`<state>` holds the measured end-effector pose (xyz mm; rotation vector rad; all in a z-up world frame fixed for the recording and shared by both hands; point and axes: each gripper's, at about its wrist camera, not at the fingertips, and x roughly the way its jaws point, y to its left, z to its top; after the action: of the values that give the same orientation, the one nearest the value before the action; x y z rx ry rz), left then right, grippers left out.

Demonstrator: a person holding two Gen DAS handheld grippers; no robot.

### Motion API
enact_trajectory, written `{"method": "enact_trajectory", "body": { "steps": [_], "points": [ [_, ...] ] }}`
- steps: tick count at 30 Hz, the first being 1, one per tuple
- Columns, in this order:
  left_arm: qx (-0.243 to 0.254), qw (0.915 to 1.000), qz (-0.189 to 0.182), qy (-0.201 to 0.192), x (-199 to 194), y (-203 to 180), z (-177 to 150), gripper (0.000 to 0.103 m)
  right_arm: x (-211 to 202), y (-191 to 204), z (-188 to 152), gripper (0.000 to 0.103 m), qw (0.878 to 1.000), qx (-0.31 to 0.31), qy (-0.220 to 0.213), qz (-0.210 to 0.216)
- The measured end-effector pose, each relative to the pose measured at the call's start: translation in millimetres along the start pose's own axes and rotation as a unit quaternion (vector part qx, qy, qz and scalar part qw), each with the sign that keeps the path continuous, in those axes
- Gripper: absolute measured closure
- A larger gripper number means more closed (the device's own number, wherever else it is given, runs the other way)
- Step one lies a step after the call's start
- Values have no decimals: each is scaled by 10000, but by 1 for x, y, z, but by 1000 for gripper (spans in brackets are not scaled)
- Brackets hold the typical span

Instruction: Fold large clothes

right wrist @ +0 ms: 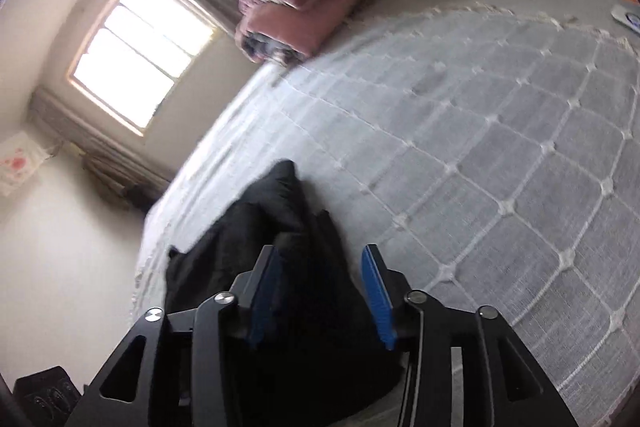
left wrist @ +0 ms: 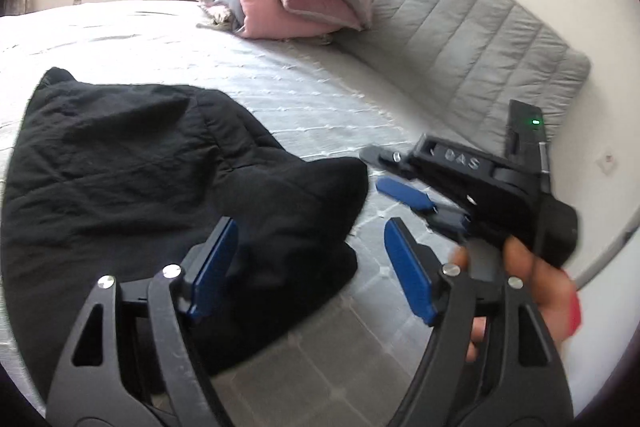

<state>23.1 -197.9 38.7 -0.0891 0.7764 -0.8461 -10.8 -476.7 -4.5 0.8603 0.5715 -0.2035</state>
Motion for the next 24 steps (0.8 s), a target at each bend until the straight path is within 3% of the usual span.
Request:
{"method": "enact_trajectory", "body": {
  "steps": [3,6,7,11,12,14,18,21,24],
  "points": [
    [-125,9999,34,-22,-34,17,-1,27,-16,21,-2,55,9978,-451,-380,316],
    [-291,9983,509,4,-54,50,1,27,-7,57,-17,55,9882,-1358,-7,709],
    [-332,9975,615,-34,-59,62,0,27,-1,74,-27,55,9811,-1821,121,642],
    [-795,9943,713,-46,-68,110,-19,27,34,101,-59,55,9498,-2973,376,-894],
    [-934,9933,683,-20,-64,119,-24,27,44,97,-62,58,9473,-2958,540,-1101],
    [-1163,9902,767,17,-55,132,-35,27,49,88,-61,66,9520,-2794,763,-987],
    [-1101,9883,1048,-85,-50,127,-37,31,49,78,-59,77,9546,-2710,987,-746],
    [-985,9874,1237,-56,-44,118,-38,34,41,76,-53,79,9632,-2485,849,-576],
    [-869,9856,1449,5,-46,112,-42,37,31,92,-55,79,9549,-2883,391,-586]
  ]
}}
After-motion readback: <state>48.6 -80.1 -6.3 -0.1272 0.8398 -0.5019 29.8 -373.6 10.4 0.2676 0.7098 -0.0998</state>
